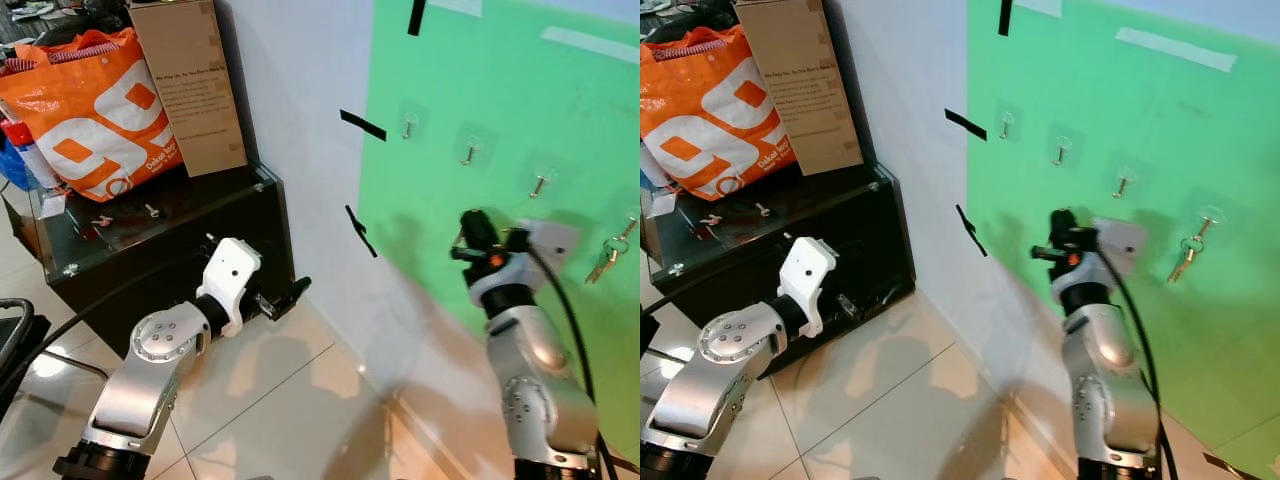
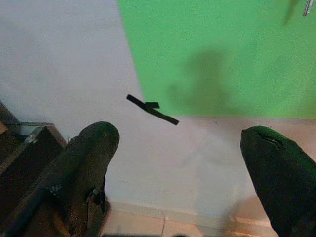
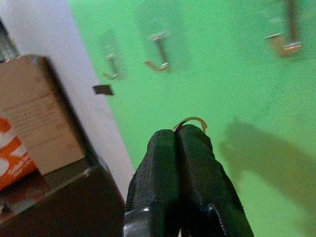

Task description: Hang keys on a hook

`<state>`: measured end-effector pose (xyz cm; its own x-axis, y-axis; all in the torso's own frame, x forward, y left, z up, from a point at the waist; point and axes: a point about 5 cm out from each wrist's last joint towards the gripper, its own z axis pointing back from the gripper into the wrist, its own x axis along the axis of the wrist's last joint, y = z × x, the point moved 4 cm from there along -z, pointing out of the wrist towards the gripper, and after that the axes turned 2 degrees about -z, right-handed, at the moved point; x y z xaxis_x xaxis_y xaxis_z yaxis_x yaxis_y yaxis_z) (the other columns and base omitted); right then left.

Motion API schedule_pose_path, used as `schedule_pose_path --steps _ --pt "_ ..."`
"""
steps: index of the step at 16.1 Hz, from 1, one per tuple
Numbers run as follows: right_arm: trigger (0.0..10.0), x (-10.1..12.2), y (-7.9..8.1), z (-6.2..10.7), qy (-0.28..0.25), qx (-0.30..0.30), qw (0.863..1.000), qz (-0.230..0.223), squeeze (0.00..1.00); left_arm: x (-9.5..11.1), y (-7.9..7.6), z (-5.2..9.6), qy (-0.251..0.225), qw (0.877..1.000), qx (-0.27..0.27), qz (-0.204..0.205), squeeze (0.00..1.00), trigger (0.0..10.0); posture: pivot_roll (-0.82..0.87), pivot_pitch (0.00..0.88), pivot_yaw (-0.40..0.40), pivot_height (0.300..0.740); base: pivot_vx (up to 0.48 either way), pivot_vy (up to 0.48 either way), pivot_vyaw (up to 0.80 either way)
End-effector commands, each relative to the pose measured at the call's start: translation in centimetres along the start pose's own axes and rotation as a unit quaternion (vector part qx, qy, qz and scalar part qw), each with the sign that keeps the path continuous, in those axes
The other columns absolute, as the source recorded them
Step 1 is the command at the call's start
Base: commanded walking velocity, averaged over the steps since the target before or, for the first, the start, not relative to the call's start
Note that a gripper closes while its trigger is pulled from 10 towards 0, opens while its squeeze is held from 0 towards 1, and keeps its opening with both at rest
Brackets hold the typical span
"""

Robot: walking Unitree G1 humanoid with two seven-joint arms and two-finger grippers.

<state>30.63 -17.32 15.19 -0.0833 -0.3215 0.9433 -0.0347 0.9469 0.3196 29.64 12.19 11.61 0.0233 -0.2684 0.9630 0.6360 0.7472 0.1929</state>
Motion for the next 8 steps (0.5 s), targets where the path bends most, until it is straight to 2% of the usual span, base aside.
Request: schedule_pose_path --steps 1,5,8 --pt "10.0 1.7 0.3 -0.1 -0.034 0.006 0.999 -0.015 0.00 0.5 -0.1 0.0 -0.005 1.000 -0.012 -0.006 0.00 10.0 -0.11 0.000 0.050 0.740 0.000 0.000 0.00" --pt "10.0 3.9 -0.2 0.3 -0.084 0.011 0.995 -0.043 0.00 0.8 -0.6 -0.3 -0.010 0.999 -0.037 -0.007 0.00 10.0 -0.13 0.000 0.056 0.740 0.000 0.000 0.00" --pt "10.0 4.9 -0.4 0.7 -0.102 0.014 0.993 -0.051 0.00 1.0 -1.2 -0.6 -0.016 0.998 -0.054 -0.004 0.00 10.0 -0.15 0.000 0.058 0.740 0.000 0.000 0.00"
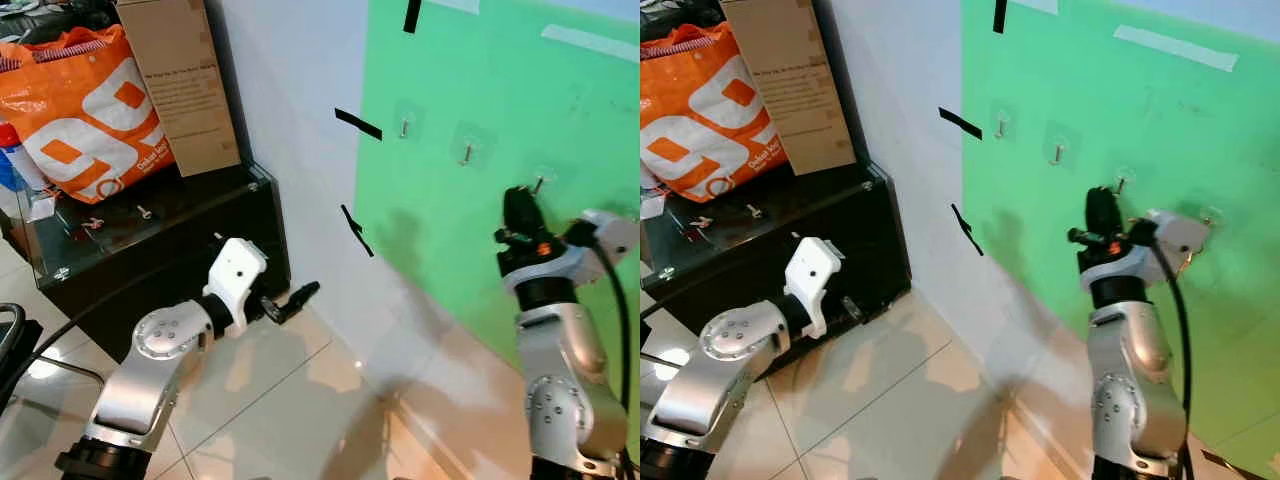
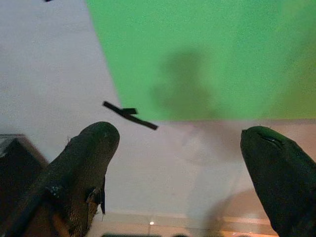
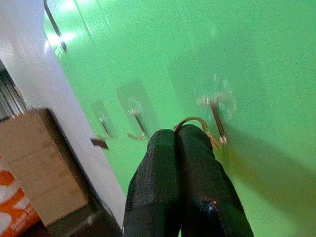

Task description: Hang keys on a hook

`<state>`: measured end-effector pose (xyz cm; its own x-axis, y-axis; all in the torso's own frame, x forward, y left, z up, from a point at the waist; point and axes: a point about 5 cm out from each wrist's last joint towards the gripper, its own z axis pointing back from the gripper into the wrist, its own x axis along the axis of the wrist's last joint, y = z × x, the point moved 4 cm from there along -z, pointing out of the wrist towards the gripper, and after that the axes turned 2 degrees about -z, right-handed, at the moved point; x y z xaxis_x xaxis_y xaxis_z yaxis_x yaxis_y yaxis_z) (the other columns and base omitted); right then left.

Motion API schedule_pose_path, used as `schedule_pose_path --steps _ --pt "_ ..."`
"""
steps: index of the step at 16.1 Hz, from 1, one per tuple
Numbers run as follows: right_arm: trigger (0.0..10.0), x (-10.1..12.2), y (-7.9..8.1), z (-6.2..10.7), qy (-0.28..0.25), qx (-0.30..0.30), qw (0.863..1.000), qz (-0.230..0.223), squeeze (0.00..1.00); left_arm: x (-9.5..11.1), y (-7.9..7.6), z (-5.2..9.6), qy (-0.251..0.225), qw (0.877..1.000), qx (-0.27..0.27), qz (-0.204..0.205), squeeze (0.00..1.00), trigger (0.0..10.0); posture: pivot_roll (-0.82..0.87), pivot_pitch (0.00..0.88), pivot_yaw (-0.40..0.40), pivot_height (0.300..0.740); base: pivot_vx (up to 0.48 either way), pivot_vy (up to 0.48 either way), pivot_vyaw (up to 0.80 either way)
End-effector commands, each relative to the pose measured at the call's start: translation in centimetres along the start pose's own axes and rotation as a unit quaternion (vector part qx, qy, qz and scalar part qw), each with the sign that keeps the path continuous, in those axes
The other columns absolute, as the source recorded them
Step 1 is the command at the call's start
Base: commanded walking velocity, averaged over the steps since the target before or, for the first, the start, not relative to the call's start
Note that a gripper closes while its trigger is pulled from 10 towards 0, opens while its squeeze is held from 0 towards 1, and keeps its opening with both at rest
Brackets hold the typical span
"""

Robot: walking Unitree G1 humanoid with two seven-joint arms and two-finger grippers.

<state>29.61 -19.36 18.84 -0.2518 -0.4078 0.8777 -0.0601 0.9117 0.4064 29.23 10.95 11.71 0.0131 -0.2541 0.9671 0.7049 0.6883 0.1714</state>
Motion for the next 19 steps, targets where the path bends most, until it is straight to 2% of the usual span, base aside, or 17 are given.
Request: schedule_pose_path --steps 1,6,11,14,19 --pt "10.0 0.8 0.5 0.0 -0.015 0.014 1.000 -0.005 0.00 0.6 -0.3 -0.3 -0.010 1.000 -0.016 -0.004 0.00 10.0 -0.16 0.000 0.057 0.740 0.000 0.000 0.00" --pt "10.0 0.9 0.2 0.7 -0.005 0.014 1.000 -0.006 0.00 0.7 -1.4 -0.6 -0.017 0.999 -0.036 0.003 0.00 10.0 -0.18 0.000 0.043 0.740 0.000 0.000 0.00" --pt "10.0 -1.0 -0.6 1.3 0.053 -0.004 0.999 -0.005 0.00 0.7 -1.8 -0.7 -0.020 0.999 -0.039 0.008 0.00 10.0 -0.17 0.000 0.024 0.740 0.000 0.000 0.00" --pt "10.0 -0.6 -1.2 1.2 0.038 -0.027 0.999 -0.022 0.00 0.7 -1.8 -0.7 -0.020 0.999 -0.036 0.009 0.00 10.0 -0.17 0.000 0.024 0.740 0.000 0.000 0.00" --pt "10.0 -1.0 -2.6 1.8 0.046 -0.064 0.996 -0.050 0.00 0.7 -1.8 -0.6 -0.020 0.999 -0.039 0.007 0.00 10.0 -0.17 0.000 0.028 0.740 0.000 0.000 0.00"
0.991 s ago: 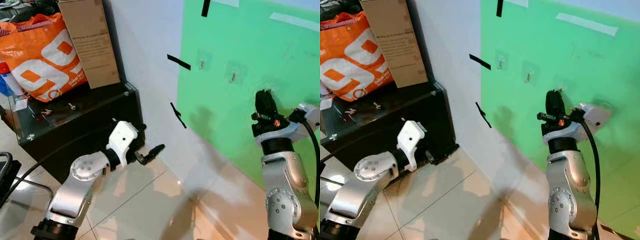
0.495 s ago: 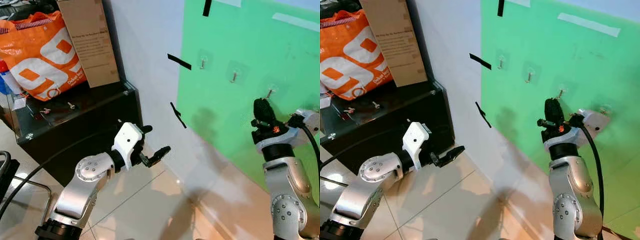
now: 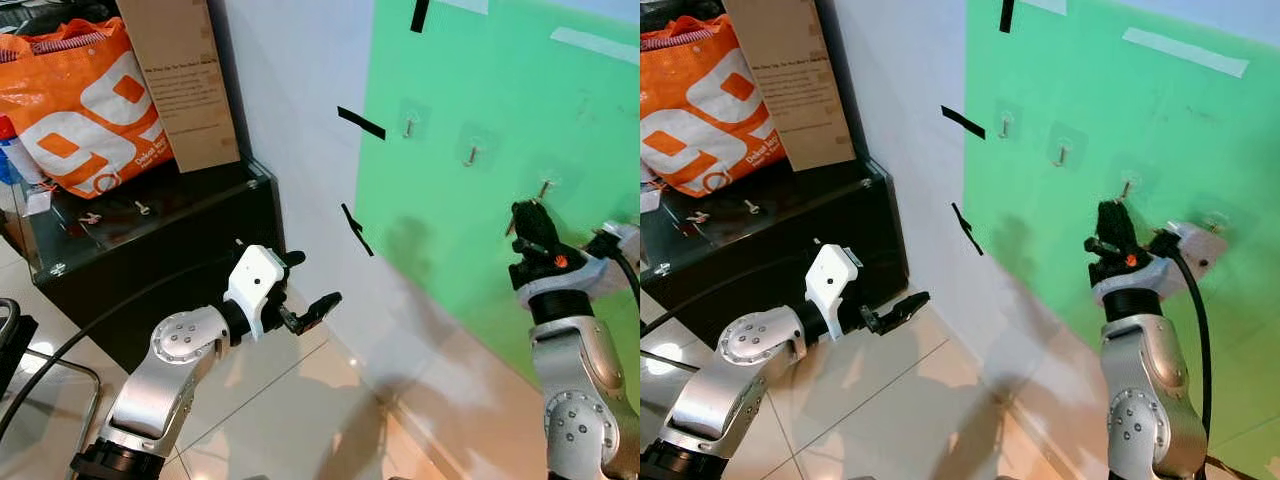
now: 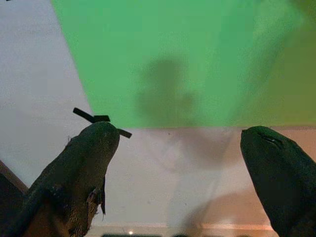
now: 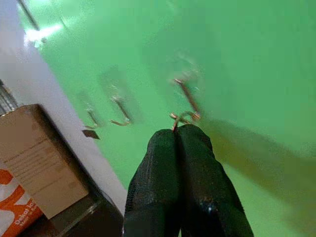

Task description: Hang keys on a hook

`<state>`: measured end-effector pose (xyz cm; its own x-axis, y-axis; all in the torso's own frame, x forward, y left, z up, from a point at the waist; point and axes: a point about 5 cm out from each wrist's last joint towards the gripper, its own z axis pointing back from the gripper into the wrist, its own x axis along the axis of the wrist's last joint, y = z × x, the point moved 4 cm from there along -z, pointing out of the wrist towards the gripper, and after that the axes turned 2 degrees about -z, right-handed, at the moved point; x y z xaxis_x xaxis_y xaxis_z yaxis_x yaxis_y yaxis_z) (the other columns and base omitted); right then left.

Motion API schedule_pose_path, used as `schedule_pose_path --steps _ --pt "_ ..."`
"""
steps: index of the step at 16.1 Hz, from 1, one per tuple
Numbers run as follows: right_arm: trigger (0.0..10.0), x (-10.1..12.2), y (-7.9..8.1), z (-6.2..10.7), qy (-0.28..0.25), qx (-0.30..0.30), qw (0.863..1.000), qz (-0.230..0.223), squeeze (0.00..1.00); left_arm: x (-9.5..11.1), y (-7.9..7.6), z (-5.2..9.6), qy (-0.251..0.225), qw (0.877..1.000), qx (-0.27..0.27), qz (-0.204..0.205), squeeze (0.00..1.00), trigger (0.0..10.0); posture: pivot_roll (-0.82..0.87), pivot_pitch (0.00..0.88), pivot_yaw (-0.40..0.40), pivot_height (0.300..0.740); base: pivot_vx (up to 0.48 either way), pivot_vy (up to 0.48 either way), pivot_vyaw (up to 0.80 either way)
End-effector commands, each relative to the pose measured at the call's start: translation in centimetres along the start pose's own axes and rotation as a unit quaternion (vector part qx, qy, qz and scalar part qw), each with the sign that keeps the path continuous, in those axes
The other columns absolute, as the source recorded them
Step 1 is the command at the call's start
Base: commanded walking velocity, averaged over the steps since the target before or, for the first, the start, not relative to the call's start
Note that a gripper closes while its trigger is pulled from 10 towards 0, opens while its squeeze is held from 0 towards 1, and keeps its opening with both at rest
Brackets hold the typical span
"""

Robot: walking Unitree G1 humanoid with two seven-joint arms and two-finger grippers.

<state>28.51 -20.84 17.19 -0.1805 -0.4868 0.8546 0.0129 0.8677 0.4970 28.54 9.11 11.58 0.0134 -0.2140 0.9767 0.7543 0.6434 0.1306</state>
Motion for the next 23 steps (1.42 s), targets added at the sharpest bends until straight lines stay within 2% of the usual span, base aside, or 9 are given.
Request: schedule_pose_path --steps 1,5,9,10,11,12,16,19,23 --pt "10.0 -0.4 -0.8 0.3 0.011 -0.020 1.000 -0.013 0.00 0.3 -0.1 0.1 -0.004 1.000 -0.002 -0.008 0.00 10.0 -0.17 0.000 0.028 0.740 0.000 0.000 0.00" --pt "10.0 0.1 -1.4 -0.2 -0.001 -0.040 0.995 -0.087 0.00 0.3 0.1 0.1 -0.003 1.000 -0.001 -0.010 0.00 10.0 -0.17 0.000 0.030 0.740 0.000 0.000 0.00" --pt "10.0 -1.0 -1.2 -0.1 0.038 -0.031 0.998 -0.051 0.00 0.5 0.2 0.1 -0.005 1.000 0.000 -0.014 0.00 10.0 -0.16 0.000 0.030 0.740 0.000 0.000 0.00" --pt "10.0 -1.1 -1.1 -0.2 0.042 -0.028 0.998 -0.044 0.17 0.6 0.2 0.1 -0.007 1.000 0.000 -0.015 0.00 10.0 -0.16 0.000 0.030 0.740 0.000 0.000 0.00" --pt "10.0 -1.2 -1.0 -0.3 0.043 -0.022 0.998 -0.035 1.00 0.6 0.3 0.1 -0.008 1.000 0.001 -0.016 0.00 10.0 -0.16 0.000 0.029 0.740 0.000 0.000 0.00" --pt "10.0 -1.2 -0.5 -0.4 0.039 0.005 0.999 0.010 1.00 0.8 0.5 0.2 -0.012 1.000 0.007 -0.019 0.00 10.0 -0.16 0.000 0.030 0.740 0.000 0.000 0.00" --pt "10.0 -1.8 0.8 0.2 0.047 0.069 0.996 0.044 1.00 1.1 1.1 0.6 -0.024 0.999 0.035 -0.013 0.00 10.0 -0.15 0.000 0.034 0.740 0.000 0.000 0.00" --pt "10.0 -2.0 0.2 0.2 0.039 0.053 0.994 0.087 1.00 1.1 1.3 0.8 -0.028 0.998 0.050 -0.008 0.00 10.0 -0.14 0.000 0.036 0.740 0.000 0.000 0.00" --pt "10.0 -3.6 0.7 0.6 0.073 0.067 0.992 0.079 1.00 1.0 1.9 1.4 -0.032 0.994 0.102 0.004 0.00 10.0 -0.13 0.000 0.036 0.740 0.000 0.000 0.00"
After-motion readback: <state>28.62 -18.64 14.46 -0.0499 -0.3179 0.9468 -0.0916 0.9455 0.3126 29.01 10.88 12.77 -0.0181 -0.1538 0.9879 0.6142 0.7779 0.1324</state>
